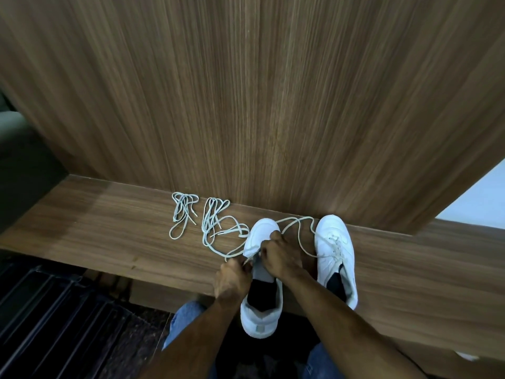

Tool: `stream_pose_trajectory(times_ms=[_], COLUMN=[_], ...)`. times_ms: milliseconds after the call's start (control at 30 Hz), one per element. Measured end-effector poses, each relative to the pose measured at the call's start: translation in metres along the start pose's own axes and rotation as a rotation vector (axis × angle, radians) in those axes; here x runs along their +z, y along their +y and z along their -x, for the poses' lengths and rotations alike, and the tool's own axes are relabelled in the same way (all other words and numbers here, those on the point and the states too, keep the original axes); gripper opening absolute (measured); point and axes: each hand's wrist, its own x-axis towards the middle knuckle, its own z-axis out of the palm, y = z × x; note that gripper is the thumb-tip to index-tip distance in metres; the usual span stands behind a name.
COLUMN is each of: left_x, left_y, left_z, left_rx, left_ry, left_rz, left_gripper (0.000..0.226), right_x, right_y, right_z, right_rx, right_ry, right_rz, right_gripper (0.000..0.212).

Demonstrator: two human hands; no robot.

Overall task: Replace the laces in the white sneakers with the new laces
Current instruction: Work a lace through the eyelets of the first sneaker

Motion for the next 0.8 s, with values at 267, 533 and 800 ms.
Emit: stream_pose_trajectory(times_ms=[267, 533, 800], left_x=[0.005, 0.004, 0.0], left_y=[-0.001, -0.001, 0.0], left_z=[-0.002, 0.0, 0.002], left_rx=[0.051, 0.001, -0.014], left_ry=[0.021, -0.01, -0.004], left_rz=[0.034, -0.008, -0.018], left_gripper=[0.036, 0.052, 0.048], right_x=[-0.047, -0.008, -0.012], right_y=[0.019, 0.004, 0.005], right_z=[-0.003, 0.003, -0.007], right_rx=[0.486, -0.068, 0.085], right_ry=[0.538, 0.01, 0.177], right_rz=[-0.683, 0.21, -0.219], right_gripper=[0.01, 0.04, 0.021])
